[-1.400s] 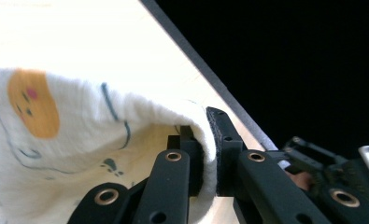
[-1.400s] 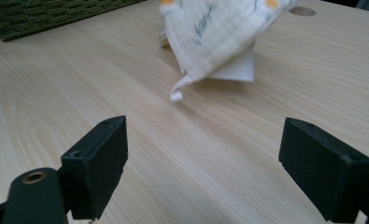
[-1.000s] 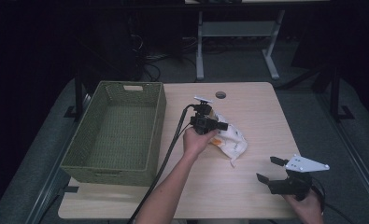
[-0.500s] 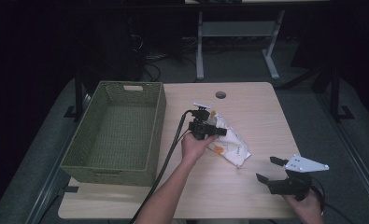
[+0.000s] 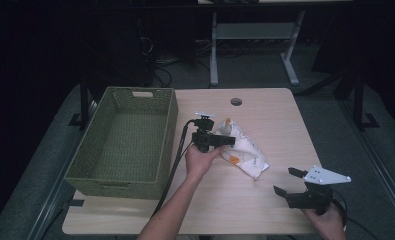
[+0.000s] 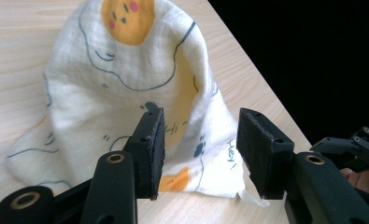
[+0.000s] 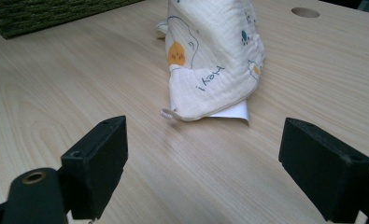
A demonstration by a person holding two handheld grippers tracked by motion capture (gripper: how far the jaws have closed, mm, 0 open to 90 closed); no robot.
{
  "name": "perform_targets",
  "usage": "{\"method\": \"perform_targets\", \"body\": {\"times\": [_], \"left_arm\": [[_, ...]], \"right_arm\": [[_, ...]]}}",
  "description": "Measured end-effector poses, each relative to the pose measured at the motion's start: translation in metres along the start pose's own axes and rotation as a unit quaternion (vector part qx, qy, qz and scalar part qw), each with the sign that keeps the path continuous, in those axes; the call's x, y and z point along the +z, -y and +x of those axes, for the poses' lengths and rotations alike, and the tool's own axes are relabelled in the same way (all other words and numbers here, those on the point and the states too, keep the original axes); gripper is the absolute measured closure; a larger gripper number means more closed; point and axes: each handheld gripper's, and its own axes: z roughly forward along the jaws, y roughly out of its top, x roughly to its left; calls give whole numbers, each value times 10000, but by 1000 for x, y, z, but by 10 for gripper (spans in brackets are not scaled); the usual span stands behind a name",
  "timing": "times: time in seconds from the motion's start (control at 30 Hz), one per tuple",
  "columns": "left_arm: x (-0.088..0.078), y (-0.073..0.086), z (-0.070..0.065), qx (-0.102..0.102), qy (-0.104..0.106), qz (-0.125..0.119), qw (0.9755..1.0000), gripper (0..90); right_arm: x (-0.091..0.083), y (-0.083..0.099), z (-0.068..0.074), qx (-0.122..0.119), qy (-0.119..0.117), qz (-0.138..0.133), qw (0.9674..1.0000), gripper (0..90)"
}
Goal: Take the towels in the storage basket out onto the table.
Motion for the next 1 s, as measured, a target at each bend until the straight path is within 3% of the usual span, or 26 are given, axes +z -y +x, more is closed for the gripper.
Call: {"method": "perform_targets", "body": {"times": [0.7,1.0], "left_arm": [[-27,29,-6,301,33,-33,9995,481],[-34,42,-6,437,-85,0,9990,454]], "right_arm": [[1,0,-1,2,58,48,10000,150],[1,0,-1,15,74,52,10000,150]]}}
